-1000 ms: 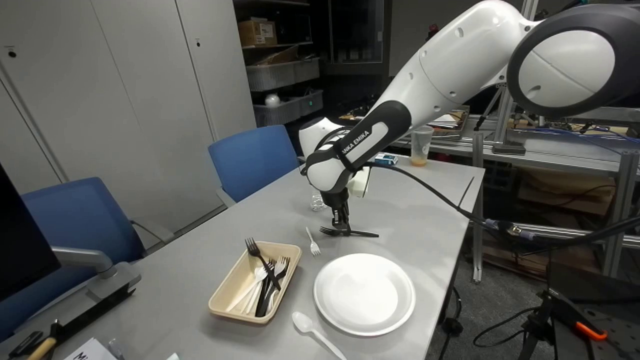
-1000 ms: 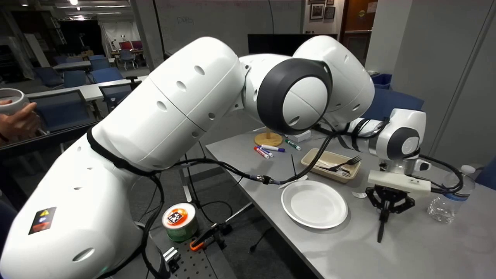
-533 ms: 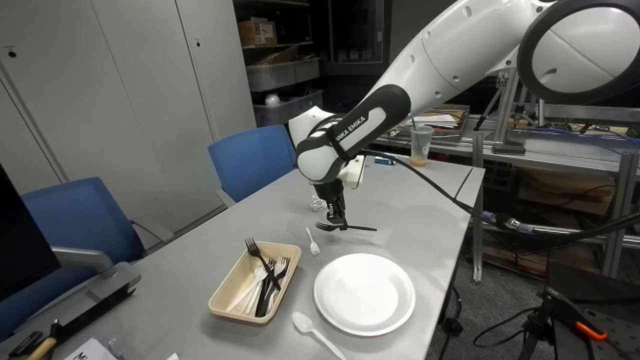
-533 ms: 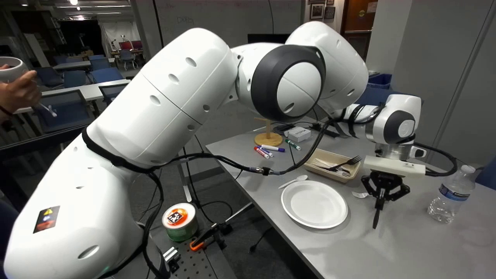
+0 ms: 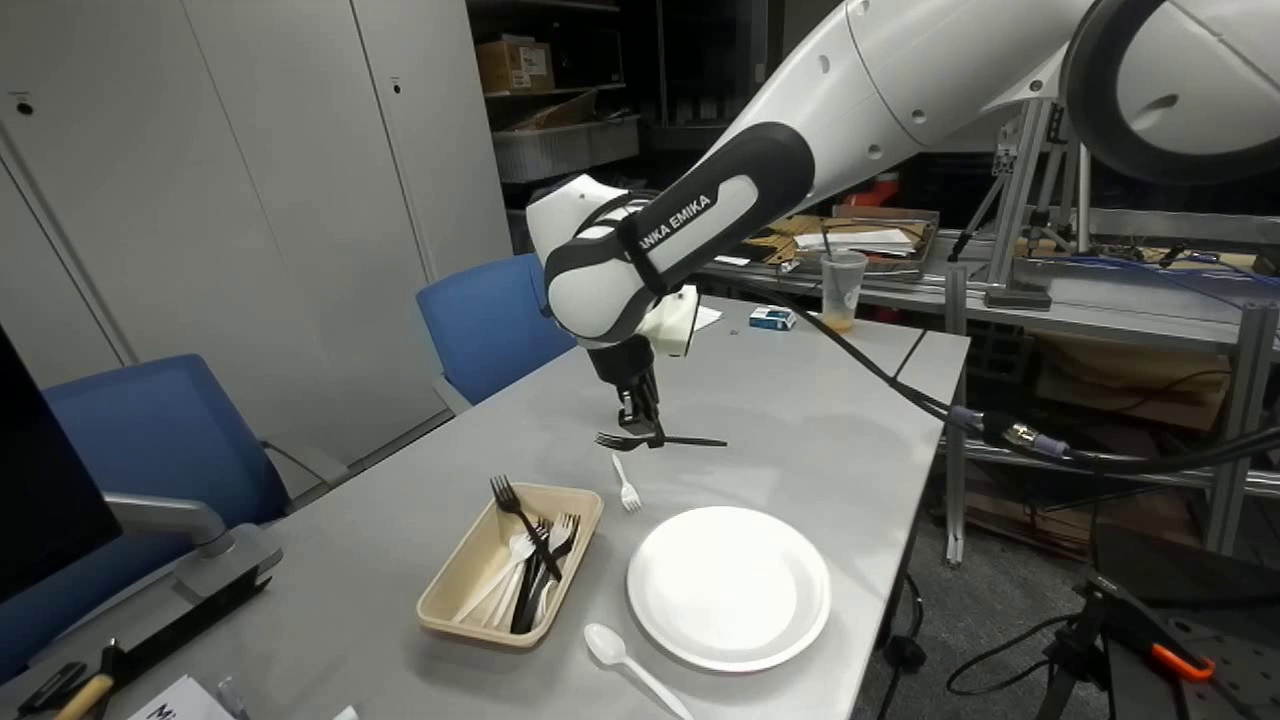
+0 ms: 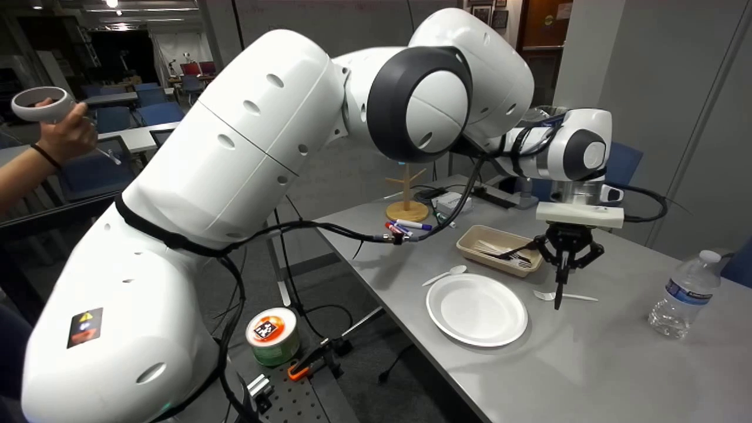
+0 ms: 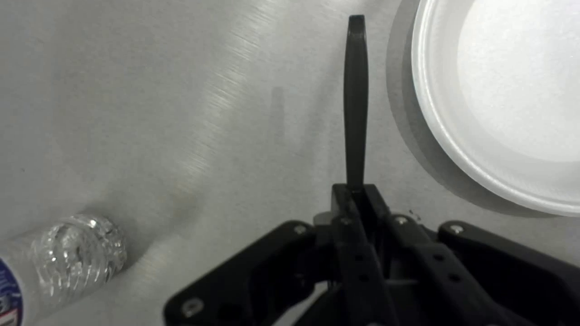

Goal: Pick both black forks on the table and put them on the tray

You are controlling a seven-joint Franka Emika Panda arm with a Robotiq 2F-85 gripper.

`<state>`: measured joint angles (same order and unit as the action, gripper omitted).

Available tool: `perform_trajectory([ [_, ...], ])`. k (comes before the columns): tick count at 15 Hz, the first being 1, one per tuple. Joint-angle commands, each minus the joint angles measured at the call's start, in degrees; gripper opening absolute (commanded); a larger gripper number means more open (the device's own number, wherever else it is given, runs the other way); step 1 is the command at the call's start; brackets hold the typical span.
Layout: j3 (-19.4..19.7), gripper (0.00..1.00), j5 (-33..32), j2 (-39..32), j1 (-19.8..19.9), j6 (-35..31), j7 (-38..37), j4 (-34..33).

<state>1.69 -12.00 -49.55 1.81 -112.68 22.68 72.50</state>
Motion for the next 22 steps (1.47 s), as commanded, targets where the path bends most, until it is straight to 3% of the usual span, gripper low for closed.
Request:
perform_trajectory([
  [1, -0.4, 0.02, -1.9, -2.9, -1.2, 2.4, 0.4, -5.8],
  [16, -1.2, 0.02, -7.2, -13.2, -9.9, 1.8, 4.1, -19.7],
  [22, -2.2, 0.02, -6.8, -14.1, -10.4, -1.5, 8.4, -20.8],
])
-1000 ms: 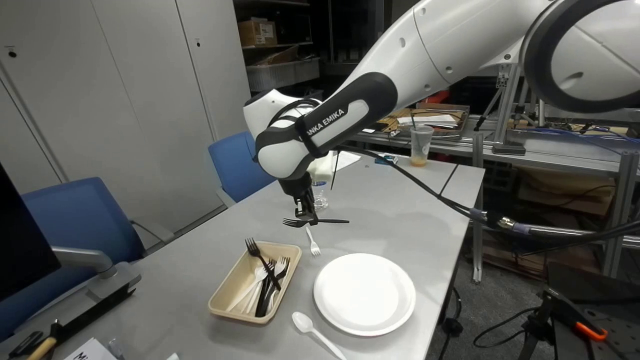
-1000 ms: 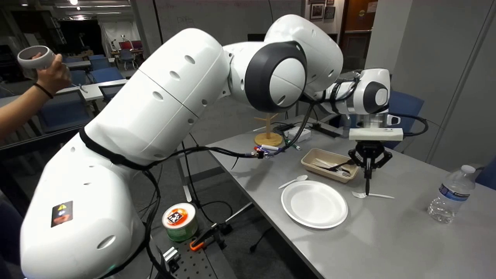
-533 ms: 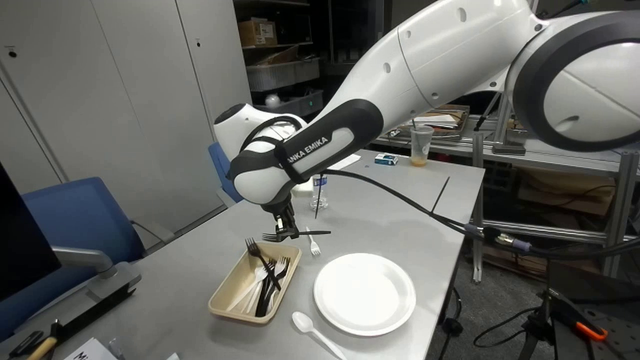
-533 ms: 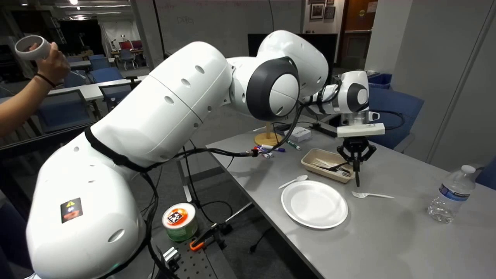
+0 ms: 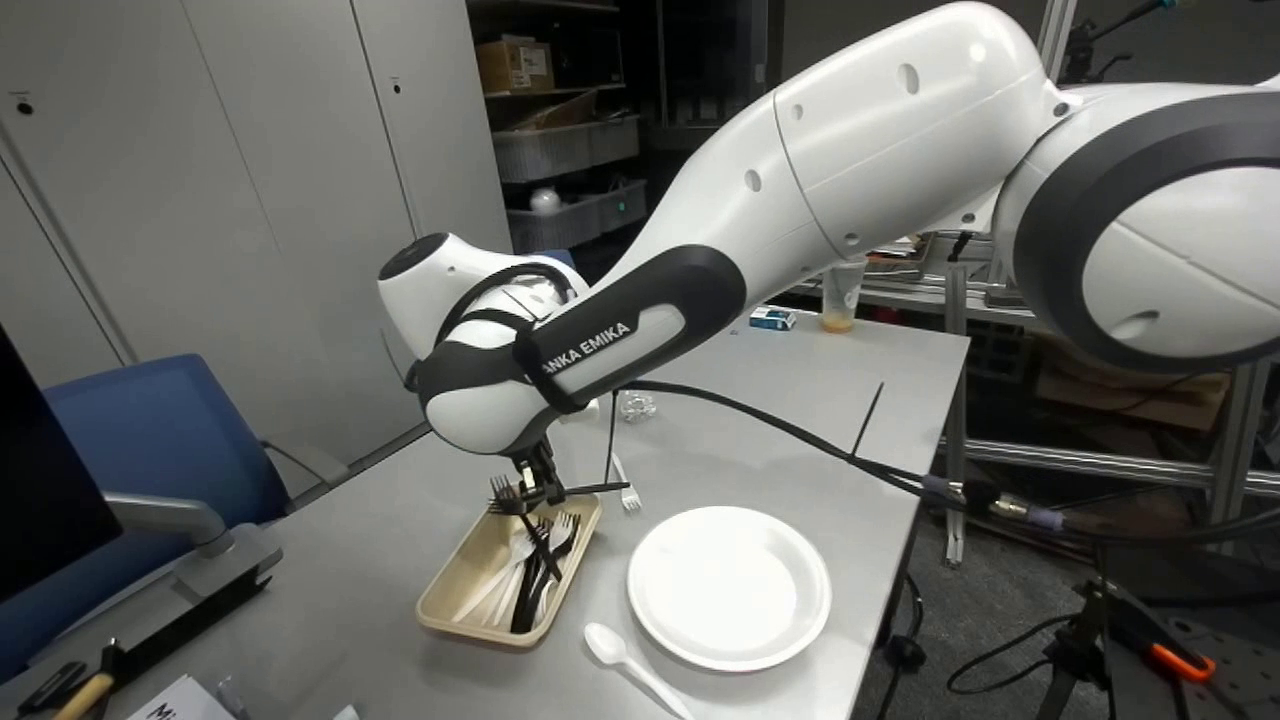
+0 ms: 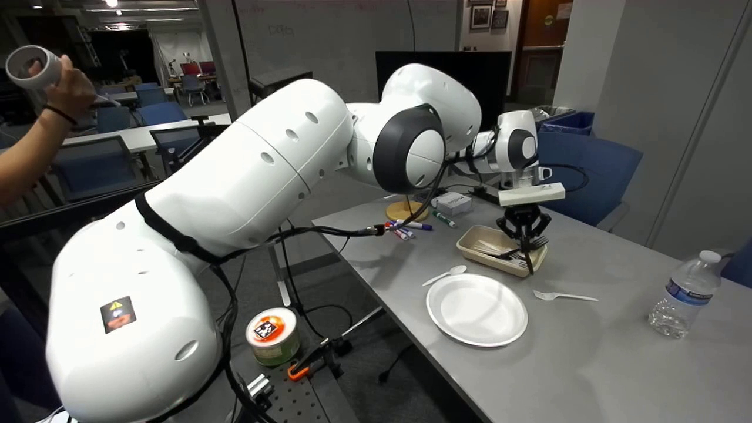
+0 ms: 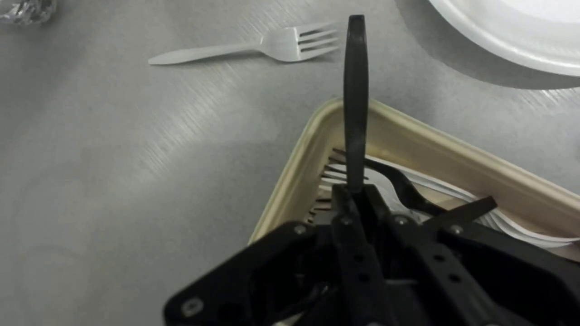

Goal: Pick both black forks on the table and put them on the tray

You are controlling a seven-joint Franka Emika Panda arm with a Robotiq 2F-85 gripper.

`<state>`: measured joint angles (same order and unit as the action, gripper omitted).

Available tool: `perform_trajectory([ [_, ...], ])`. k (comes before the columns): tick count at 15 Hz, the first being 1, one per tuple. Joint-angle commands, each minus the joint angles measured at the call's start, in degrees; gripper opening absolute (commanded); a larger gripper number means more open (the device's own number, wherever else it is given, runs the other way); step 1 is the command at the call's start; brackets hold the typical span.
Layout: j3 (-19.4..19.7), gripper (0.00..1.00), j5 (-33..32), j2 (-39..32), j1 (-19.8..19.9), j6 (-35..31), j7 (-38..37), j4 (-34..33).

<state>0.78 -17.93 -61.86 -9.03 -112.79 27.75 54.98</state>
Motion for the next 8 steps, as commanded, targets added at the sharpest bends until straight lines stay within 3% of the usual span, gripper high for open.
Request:
perform_trajectory([
  [1, -1.8, 0.02, -0.6, -1.2, 0.8, -2.9, 4.5, -2.4],
  [4, -1.7, 0.02, -0.6, 0.4, 0.7, -9.5, 7.6, 1.4],
  [8, -3.1, 0.02, 0.2, -0.3, 1.7, -11.4, 10.2, 2.5],
])
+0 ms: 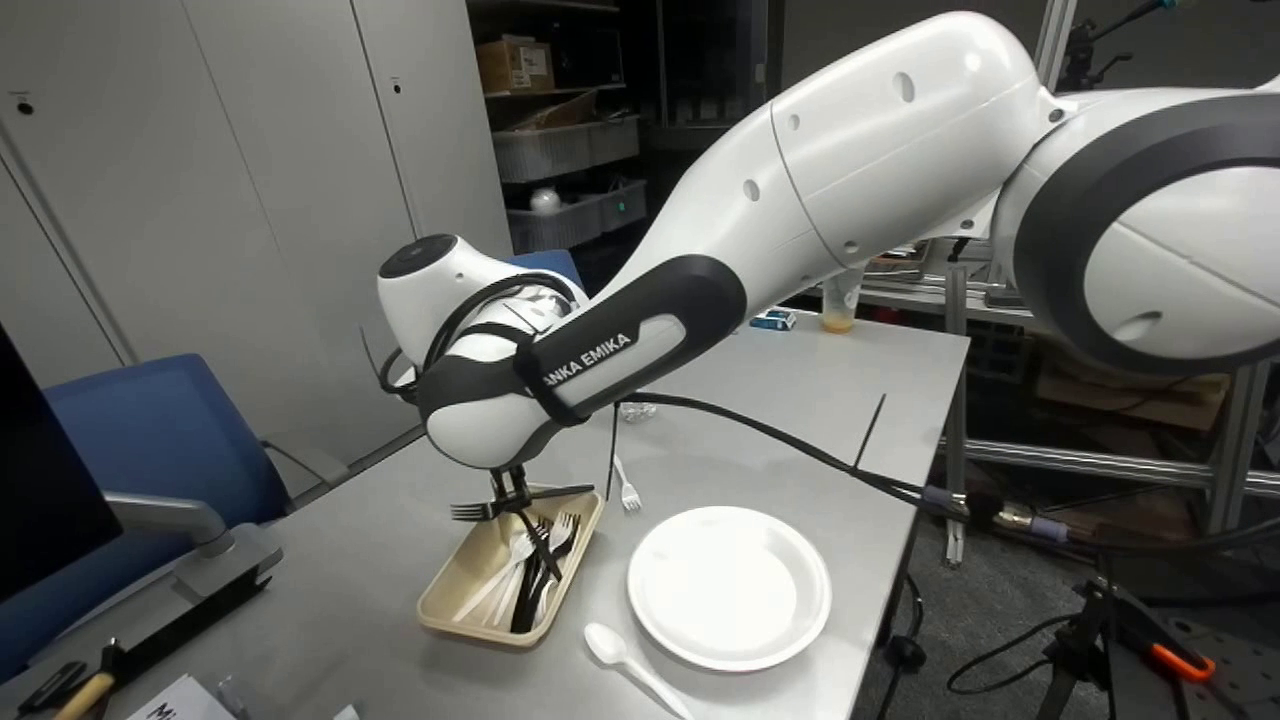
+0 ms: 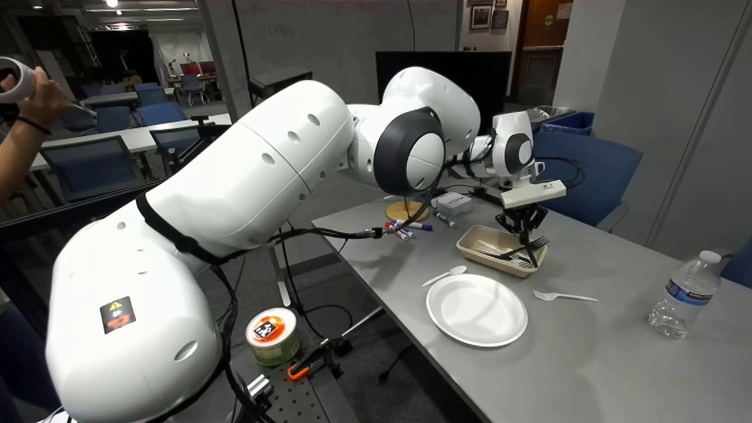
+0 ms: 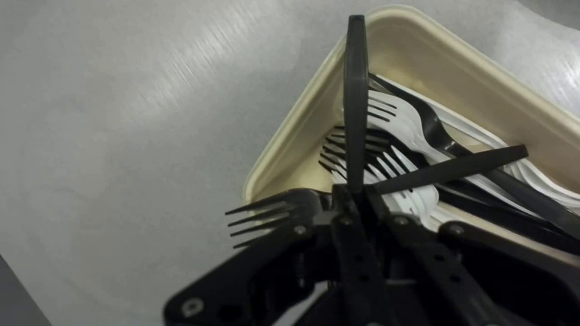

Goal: Pick both black forks on the table and put them on the tray

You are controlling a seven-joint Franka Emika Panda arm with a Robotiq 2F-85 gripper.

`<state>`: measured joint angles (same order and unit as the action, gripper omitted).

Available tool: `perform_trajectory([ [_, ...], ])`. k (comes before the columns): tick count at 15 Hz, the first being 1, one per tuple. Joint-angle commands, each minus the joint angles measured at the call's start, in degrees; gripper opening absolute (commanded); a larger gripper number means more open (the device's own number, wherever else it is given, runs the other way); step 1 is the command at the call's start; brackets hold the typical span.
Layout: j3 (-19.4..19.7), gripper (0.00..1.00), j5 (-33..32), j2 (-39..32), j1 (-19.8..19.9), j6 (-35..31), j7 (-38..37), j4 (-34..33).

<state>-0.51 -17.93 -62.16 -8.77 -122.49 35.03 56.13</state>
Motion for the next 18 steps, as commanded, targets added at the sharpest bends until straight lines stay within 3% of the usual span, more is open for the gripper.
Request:
perform_trajectory([
  [1, -2.1, 0.02, 0.5, -0.2, 1.6, -1.4, 3.5, 1.5],
  [2, -2.4, 0.02, 0.6, -0.3, 1.8, -1.0, 4.2, 1.8],
  [4, -2.5, 0.36, 0.7, -0.3, 2.0, -0.6, 4.9, 2.2],
  [12, -1.8, 0.95, -0.1, 2.6, 0.7, 3.1, 3.4, 5.3],
  [13, -1.6, 0.99, -0.2, 3.4, 0.4, 3.4, 2.8, 6.0],
  [18, -0.7, 1.00, -0.7, 8.4, -0.6, 8.9, -2.1, 10.4],
])
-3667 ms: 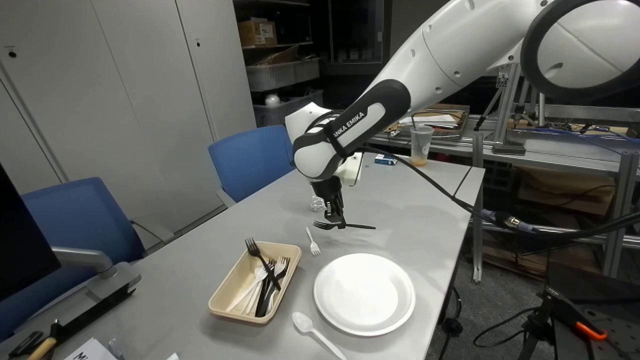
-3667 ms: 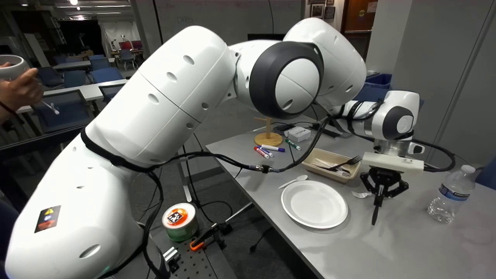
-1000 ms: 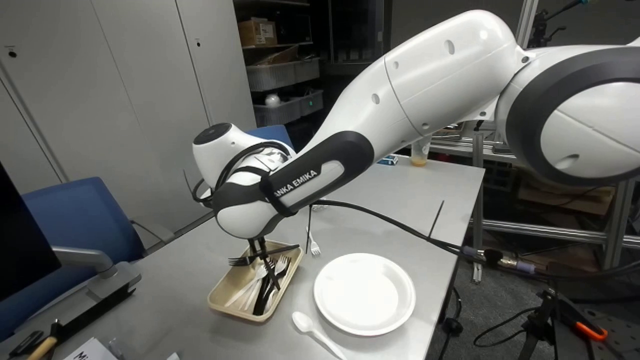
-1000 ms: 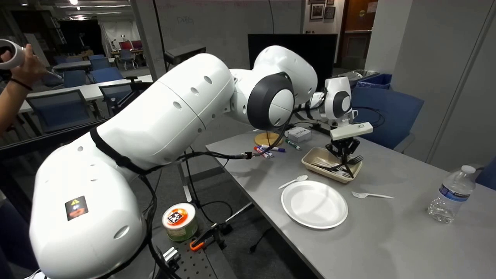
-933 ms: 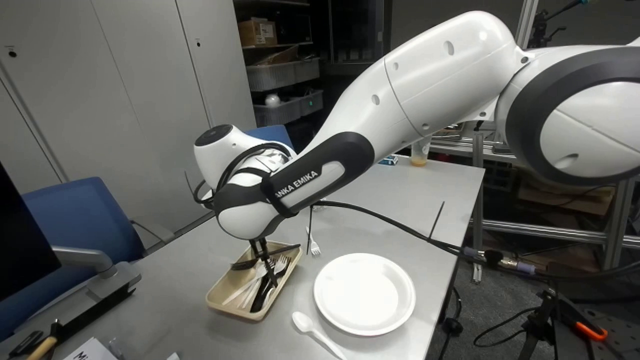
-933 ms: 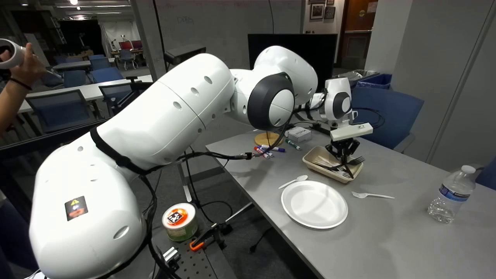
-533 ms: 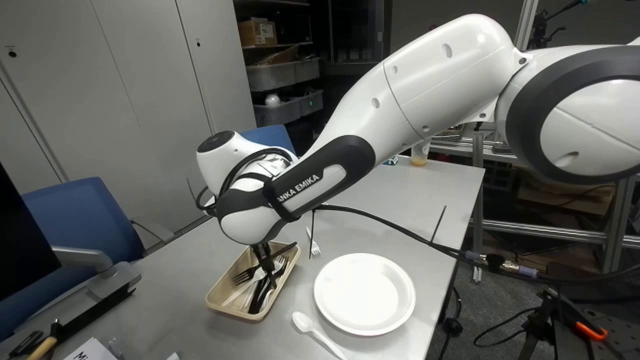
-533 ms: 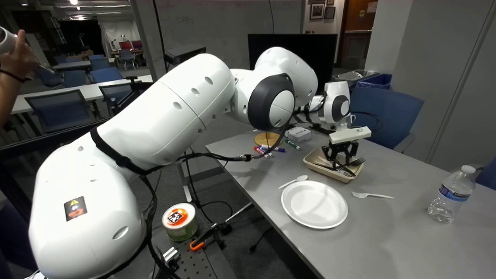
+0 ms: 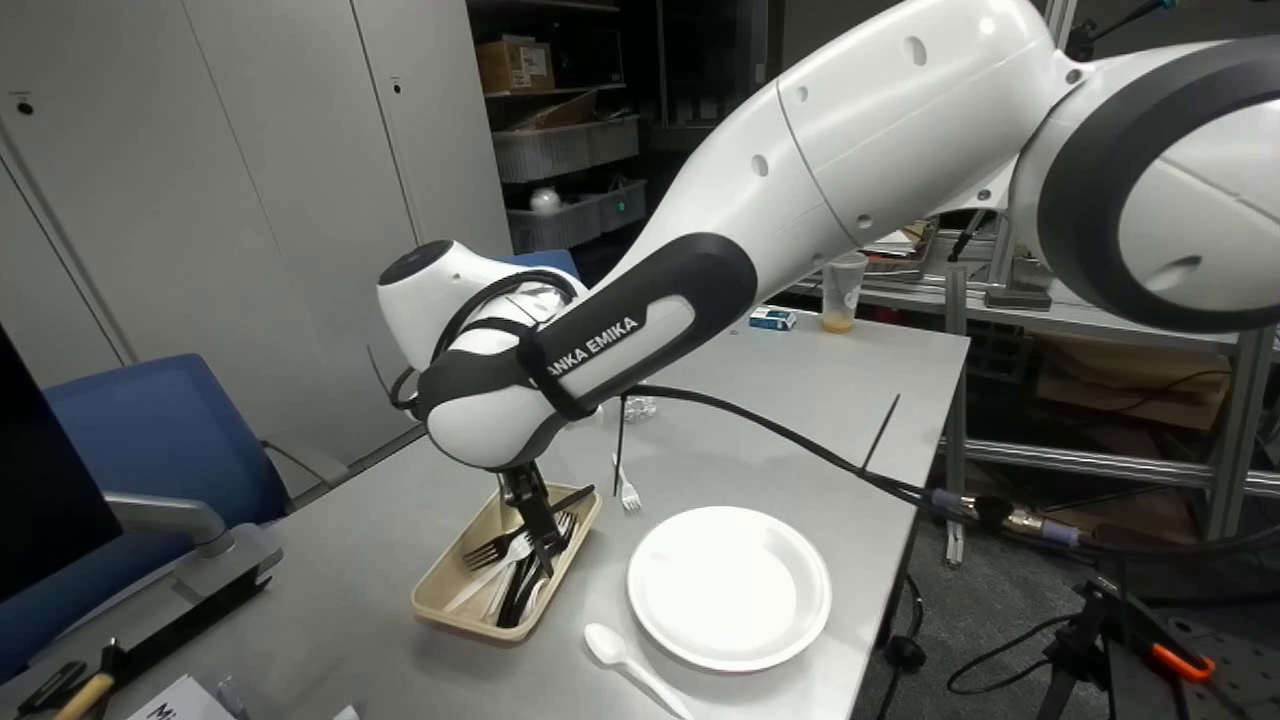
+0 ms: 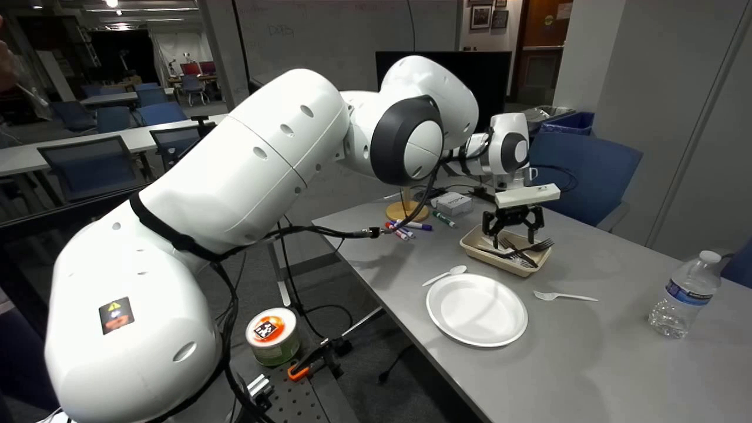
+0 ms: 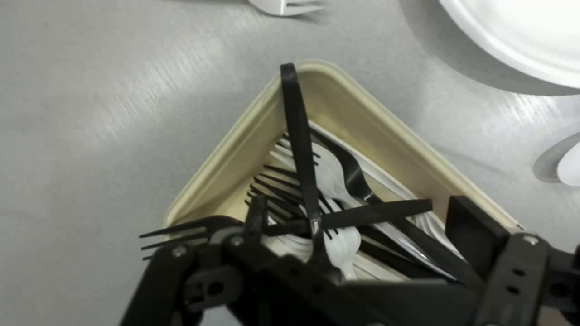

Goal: Pick both black forks on the table and put them on the tray

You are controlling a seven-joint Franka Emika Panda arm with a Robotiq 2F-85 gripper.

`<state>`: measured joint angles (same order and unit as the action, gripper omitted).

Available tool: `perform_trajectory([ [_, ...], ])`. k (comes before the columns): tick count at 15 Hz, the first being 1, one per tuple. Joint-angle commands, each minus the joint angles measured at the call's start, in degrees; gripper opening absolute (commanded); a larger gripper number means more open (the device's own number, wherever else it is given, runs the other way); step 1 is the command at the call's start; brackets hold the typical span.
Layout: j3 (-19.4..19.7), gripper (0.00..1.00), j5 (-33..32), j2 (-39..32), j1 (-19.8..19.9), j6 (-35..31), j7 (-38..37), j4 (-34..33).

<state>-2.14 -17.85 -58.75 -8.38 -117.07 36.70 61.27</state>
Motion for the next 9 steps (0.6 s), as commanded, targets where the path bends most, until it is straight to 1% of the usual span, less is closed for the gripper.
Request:
perform_trajectory([
  [1, 1.2, 1.00, -1.0, 6.5, -1.1, 4.6, -5.7, 7.0],
  [4, 1.3, 1.00, -1.1, 11.2, -0.4, 6.1, -11.4, 13.2],
  [9, 2.2, 1.00, -0.1, 19.7, 2.1, 4.4, -20.6, 26.8],
])
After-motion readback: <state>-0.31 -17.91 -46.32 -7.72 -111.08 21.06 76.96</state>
